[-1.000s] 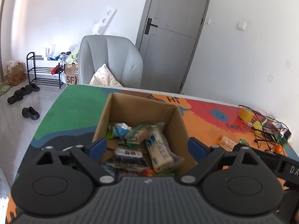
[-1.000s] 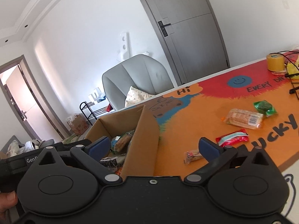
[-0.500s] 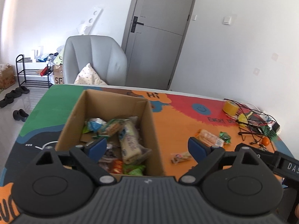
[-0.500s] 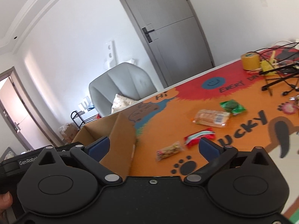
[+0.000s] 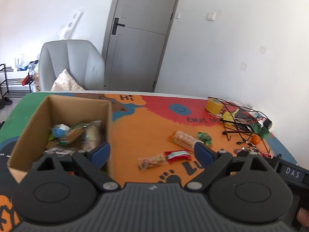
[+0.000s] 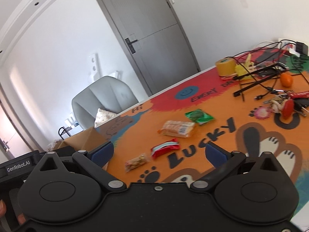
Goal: Organize snacks
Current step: 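Move both tools back over the remaining snacks on the table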
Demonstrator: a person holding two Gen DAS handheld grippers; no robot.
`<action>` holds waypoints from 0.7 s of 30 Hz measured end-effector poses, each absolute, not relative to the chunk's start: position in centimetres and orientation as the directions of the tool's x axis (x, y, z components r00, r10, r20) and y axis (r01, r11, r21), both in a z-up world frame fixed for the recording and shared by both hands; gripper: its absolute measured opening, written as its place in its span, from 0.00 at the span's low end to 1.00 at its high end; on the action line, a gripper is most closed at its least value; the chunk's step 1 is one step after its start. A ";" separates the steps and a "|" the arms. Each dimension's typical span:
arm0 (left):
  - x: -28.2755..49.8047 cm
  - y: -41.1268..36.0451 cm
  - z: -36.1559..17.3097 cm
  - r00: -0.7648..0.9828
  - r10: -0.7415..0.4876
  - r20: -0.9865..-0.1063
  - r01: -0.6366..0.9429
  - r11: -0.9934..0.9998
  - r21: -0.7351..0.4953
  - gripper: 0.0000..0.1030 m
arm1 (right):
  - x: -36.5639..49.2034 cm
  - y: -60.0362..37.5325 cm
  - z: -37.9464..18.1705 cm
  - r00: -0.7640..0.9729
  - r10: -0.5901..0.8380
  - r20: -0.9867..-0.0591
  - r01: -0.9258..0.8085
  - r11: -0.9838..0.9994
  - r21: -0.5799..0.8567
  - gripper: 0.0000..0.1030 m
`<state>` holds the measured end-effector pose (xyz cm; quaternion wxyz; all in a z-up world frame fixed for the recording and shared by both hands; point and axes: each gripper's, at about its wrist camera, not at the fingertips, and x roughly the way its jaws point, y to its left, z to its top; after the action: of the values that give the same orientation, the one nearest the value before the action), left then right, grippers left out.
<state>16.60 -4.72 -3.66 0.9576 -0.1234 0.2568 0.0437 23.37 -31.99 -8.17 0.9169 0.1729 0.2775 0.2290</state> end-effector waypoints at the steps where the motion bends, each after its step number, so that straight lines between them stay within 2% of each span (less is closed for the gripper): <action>1: 16.7 -5.0 -3.8 0.865 0.016 -0.501 -0.141 0.967 -0.212 0.90 | 23.5 -32.2 -8.3 0.741 0.515 -0.430 -0.323 0.836 0.444 0.99; 11: 19.5 -7.3 -5.5 0.856 -0.030 -0.517 -0.087 0.976 -0.202 0.87 | 24.8 -33.7 -10.0 0.740 0.506 -0.442 -0.304 0.839 0.451 0.87; 14: 20.4 -7.6 -6.3 0.847 -0.034 -0.531 -0.088 0.975 -0.202 0.83 | 25.4 -33.8 -10.5 0.733 0.512 -0.448 -0.303 0.835 0.460 0.84; 18: 21.7 -7.8 -7.8 0.830 -0.038 -0.556 -0.089 0.976 -0.200 0.65 | 26.3 -33.4 -11.5 0.717 0.528 -0.454 -0.310 0.826 0.471 0.75; 20: 22.4 -7.9 -8.5 0.821 -0.033 -0.570 -0.096 0.976 -0.194 0.61 | 26.7 -33.1 -12.0 0.705 0.541 -0.460 -0.319 0.820 0.476 0.68; 21: 22.8 -7.9 -8.9 0.816 -0.029 -0.577 -0.100 0.977 -0.191 0.58 | 26.9 -32.9 -12.3 0.697 0.548 -0.462 -0.323 0.815 0.480 0.61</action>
<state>22.83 -7.90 -8.90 0.9470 -0.1068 0.3024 0.0187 26.95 -32.94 -12.29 0.9025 0.1844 0.3054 0.2414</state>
